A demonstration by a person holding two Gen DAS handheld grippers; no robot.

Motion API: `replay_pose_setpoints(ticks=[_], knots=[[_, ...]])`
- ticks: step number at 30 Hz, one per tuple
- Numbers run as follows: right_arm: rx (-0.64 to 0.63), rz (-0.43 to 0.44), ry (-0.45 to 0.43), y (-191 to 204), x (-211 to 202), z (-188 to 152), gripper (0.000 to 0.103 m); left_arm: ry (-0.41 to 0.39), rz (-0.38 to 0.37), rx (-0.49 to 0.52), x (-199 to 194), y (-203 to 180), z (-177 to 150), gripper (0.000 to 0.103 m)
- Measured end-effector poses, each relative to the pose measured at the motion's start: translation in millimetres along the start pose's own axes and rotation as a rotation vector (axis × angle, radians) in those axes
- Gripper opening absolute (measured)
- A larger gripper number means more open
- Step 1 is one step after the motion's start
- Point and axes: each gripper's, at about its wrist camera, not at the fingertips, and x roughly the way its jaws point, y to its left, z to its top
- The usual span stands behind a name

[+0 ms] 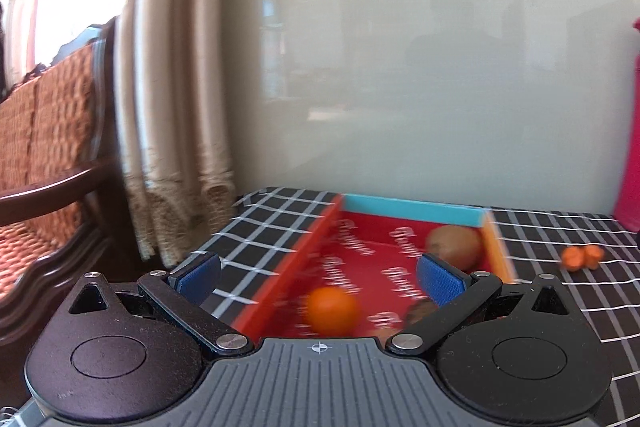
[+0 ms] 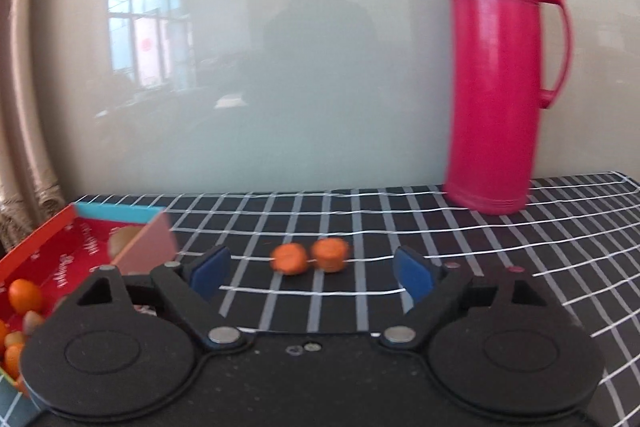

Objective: Organize fruits
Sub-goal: 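Move the left tool to the two kumquats on the table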

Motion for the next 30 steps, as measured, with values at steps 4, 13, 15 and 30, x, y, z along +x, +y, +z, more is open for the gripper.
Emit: replay_pose_setpoints(ticks=[4, 13, 15, 30], knots=[[0.013, -0.057, -0.008, -29, -1, -1, 0.090, -0.002, -0.059, 0.020, 0, -32, 2, 0.103], [0.062, -0.157, -0.025, -95, -10, 0, 0.090, 0.003, -0.164, 0.077, 0, -96, -1, 0.103], [0.072, -0.175, -0.030, -105, -11, 1, 0.090, 0.008, -0.177, 0.088, 1, -108, -2, 0.103], [0.143, -0.323, -0.048, -177, -14, -3, 0.090, 0.064, -0.320, 0.154, 13, -193, -5, 0.085]])
